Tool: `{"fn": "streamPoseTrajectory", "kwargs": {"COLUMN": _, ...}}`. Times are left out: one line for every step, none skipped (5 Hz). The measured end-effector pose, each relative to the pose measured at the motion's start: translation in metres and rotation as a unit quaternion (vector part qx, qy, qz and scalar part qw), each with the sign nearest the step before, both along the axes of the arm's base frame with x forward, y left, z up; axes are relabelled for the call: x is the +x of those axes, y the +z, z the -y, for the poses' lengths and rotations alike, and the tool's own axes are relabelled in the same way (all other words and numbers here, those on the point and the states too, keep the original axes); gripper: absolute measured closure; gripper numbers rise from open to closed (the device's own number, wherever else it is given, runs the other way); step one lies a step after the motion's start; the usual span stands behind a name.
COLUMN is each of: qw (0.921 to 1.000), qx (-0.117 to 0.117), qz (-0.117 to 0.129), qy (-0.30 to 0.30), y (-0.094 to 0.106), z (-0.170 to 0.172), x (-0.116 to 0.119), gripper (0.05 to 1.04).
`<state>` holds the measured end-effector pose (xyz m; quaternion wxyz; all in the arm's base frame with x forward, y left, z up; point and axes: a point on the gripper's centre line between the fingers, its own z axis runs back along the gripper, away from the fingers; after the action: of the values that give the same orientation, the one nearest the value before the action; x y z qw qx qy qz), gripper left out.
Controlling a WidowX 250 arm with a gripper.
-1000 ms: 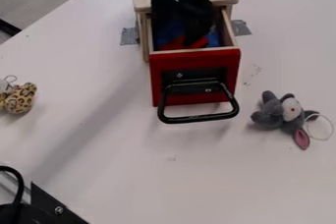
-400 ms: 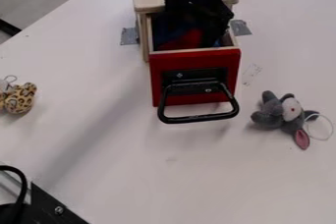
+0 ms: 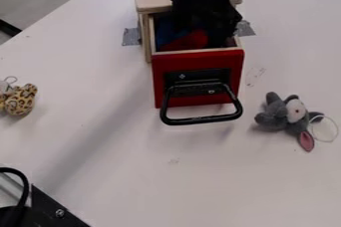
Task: Take the red object out of the drawer and put it on the right side of the table.
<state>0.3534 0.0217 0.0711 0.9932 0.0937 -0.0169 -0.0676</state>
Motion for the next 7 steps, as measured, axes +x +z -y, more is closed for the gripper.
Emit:
{"fn": "streamPoseTrajectory", "kwargs": {"qw": 1.0000, "qx": 0.003, "qz": 0.000, "qy": 0.001, "y": 0.000, "z": -0.002, "x": 0.000, "gripper": 0.085}}
{"fn": "streamPoseTrajectory", "kwargs": {"qw": 1.0000, "qx": 0.007, "qz": -0.002, "qy": 0.006, "y": 0.000, "z": -0.007, "x": -0.001, "gripper": 0.085}}
{"fn": "streamPoseTrajectory", "kwargs": {"qw": 0.9999, "qx": 0.007, "qz": -0.005, "qy": 0.008, "y": 0.000, "z": -0.008, "x": -0.002, "gripper": 0.085}}
{"fn": "streamPoseTrajectory", "kwargs": {"qw": 0.9997, "qx": 0.010, "qz": -0.018, "qy": 0.009, "y": -0.008, "z": -0.011, "x": -0.003, "gripper": 0.085}}
{"fn": "streamPoseTrajectory", "kwargs": {"qw": 0.9996, "qx": 0.015, "qz": -0.022, "qy": 0.012, "y": -0.011, "z": -0.016, "x": -0.007, "gripper": 0.085}}
{"fn": "streamPoseTrajectory", "kwargs": {"qw": 0.9993, "qx": 0.023, "qz": -0.027, "qy": 0.008, "y": -0.014, "z": -0.020, "x": -0.010, "gripper": 0.085}}
{"fn": "streamPoseTrajectory", "kwargs": {"qw": 0.9991, "qx": 0.026, "qz": -0.032, "qy": 0.005, "y": -0.016, "z": -0.021, "x": -0.013, "gripper": 0.133}}
